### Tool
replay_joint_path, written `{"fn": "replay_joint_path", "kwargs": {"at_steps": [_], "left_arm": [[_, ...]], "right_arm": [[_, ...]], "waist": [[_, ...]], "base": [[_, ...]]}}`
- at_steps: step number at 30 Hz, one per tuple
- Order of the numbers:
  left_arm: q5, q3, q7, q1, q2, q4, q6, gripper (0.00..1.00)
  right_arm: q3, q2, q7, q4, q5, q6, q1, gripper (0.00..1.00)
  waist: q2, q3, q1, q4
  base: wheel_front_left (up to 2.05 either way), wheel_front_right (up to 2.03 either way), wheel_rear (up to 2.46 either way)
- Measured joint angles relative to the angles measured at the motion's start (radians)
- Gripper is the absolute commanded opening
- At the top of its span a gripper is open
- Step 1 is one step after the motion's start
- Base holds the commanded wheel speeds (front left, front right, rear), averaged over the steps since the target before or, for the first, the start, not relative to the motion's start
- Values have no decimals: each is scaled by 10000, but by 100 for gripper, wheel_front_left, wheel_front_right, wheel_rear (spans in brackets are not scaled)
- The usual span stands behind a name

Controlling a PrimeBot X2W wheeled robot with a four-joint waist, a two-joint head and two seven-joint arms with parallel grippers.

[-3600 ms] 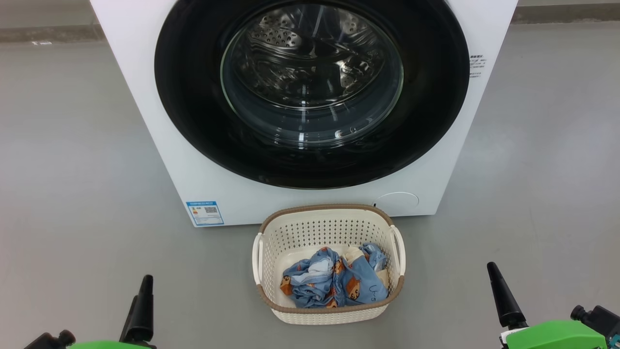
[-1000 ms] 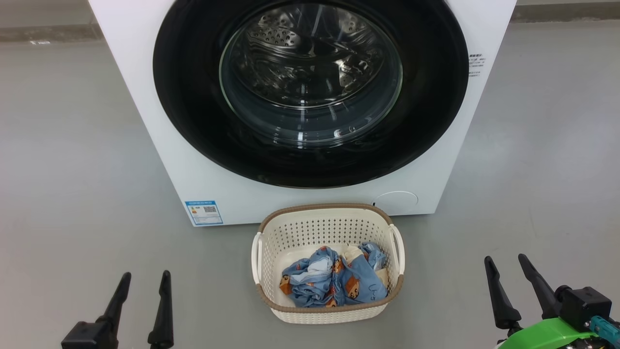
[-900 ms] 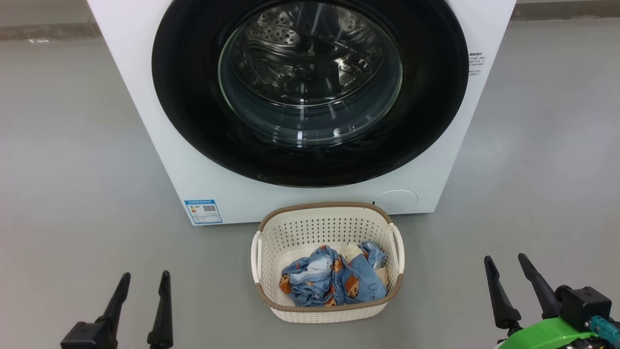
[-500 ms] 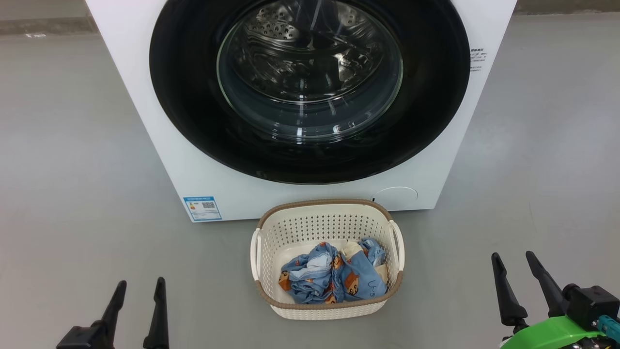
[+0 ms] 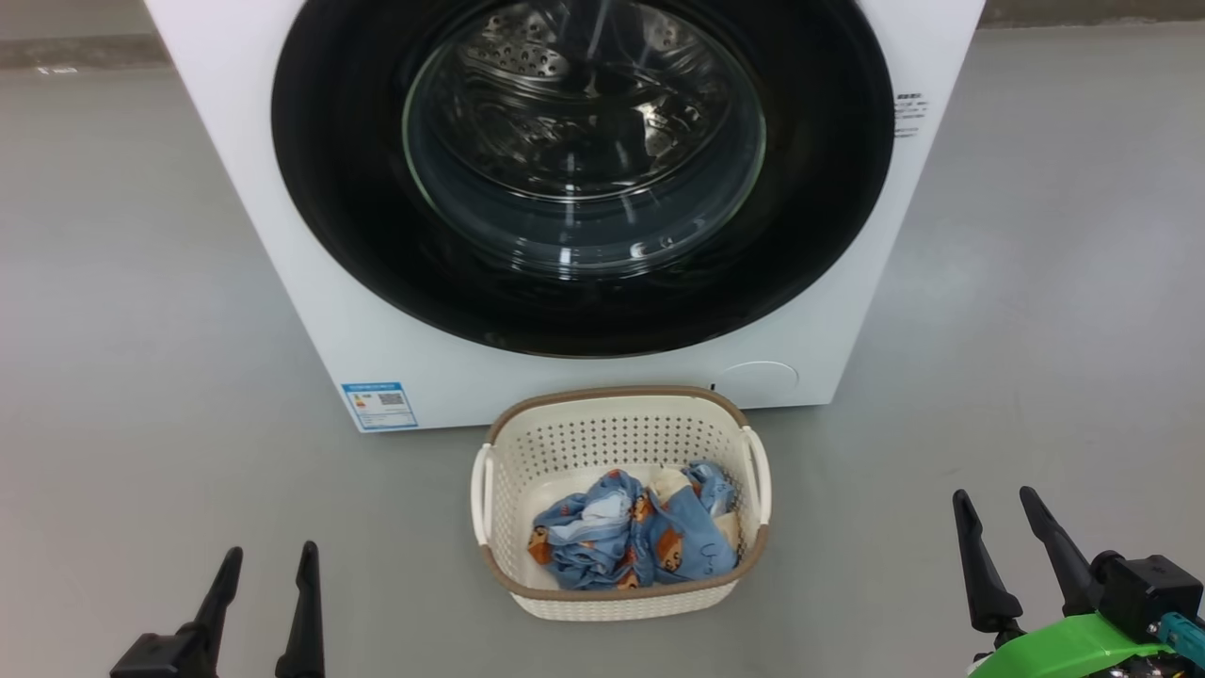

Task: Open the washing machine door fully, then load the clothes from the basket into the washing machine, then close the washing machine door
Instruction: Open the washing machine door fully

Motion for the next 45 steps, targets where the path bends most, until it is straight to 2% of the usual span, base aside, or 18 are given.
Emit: {"fn": "replay_joint_path", "kwargs": {"at_steps": [29, 45], "left_arm": [[-199, 188, -2, -395, -63, -117, 0, 100], [-282, 2, -2, -394, -75, -113, 0, 100]], "right_arm": [[-58, 155, 0, -19, -13, 0, -45, 100], [-65, 184, 0, -67, -119, 0, -46, 100]], "waist": [[0, 401, 0, -159], [0, 331, 0, -51]], "base": [[117, 115, -232], [30, 30, -60]]}}
